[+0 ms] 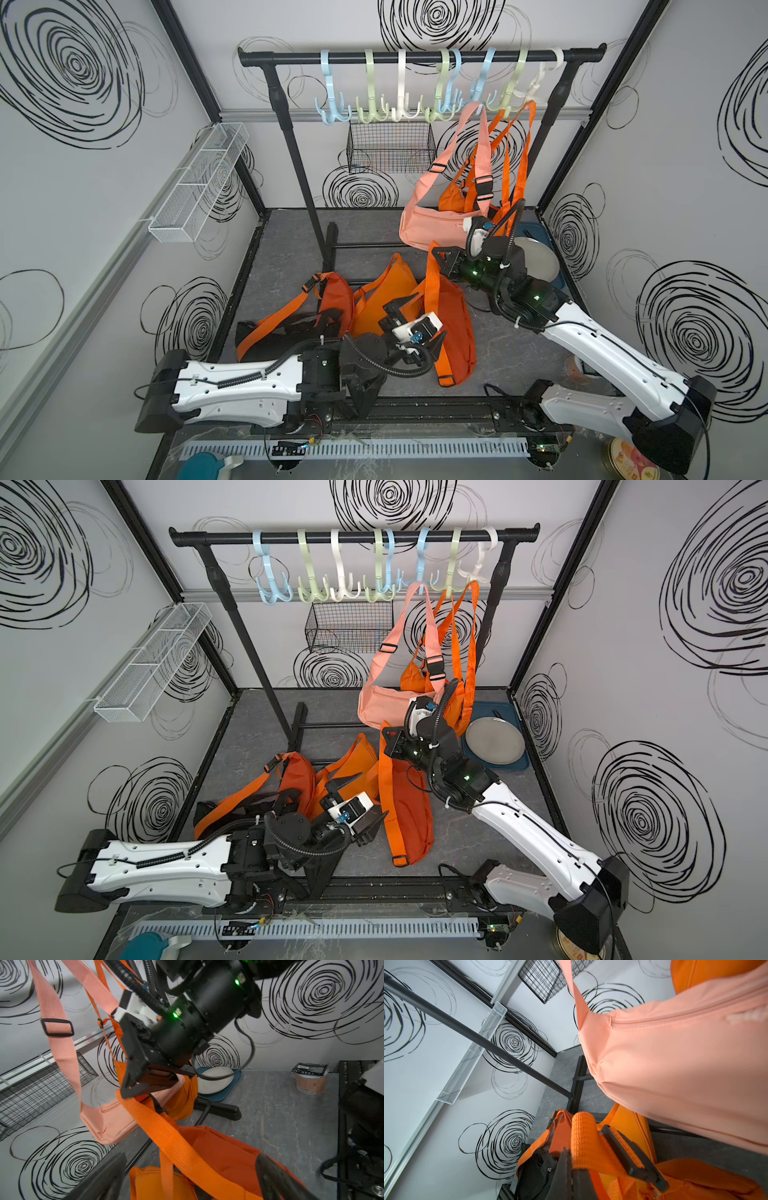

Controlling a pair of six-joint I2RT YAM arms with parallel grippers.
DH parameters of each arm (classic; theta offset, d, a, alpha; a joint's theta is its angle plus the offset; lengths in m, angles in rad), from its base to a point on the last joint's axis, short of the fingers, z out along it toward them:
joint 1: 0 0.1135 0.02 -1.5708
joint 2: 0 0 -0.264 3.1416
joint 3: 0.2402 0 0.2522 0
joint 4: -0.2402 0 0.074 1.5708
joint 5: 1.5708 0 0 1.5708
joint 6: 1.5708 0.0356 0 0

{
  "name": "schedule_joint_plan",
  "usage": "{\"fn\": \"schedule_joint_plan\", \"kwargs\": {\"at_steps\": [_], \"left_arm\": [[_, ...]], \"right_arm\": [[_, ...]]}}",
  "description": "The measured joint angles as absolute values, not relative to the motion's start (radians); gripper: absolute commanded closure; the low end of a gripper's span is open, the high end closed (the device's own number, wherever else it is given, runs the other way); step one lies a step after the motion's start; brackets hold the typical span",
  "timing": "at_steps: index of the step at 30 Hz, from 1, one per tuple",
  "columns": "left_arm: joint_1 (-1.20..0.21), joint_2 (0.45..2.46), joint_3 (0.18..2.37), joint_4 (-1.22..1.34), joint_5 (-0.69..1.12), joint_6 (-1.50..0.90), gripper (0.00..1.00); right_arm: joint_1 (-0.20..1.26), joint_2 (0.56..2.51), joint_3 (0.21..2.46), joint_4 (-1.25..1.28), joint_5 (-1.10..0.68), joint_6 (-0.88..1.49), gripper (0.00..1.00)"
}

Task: Hang the bag on a hook
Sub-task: Pick up the bag from the bag.

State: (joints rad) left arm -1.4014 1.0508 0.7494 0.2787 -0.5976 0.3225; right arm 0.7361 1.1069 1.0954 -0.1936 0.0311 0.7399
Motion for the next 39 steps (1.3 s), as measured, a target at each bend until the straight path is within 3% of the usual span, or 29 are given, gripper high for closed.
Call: {"fn": "schedule_joint_plan", "kwargs": {"at_steps": [7, 17, 30, 39], "left_arm": [[-1.414, 1.233, 0.778, 0.351, -0.709, 0.302, 0.01], [-1.211, 1.158, 0.728, 0.454, -0.716, 0.109, 0.06], [-1.284, 1.182, 0.72, 0.549, -0.571, 0.081, 0.09], [-1.161, 1.187, 0.716, 0.517, -0.638, 0.047, 0.17]], "right_arm": [[0.749, 1.039, 1.175, -0.245, 0.117, 0.701, 1.0], [0.858, 1.012, 1.265, -0.29, 0.241, 0.653, 1.0], [0.957, 1.025, 1.333, -0.3, 0.377, 0.593, 1.0], [0.997, 1.026, 1.349, -0.299, 0.388, 0.574, 1.0]]}}
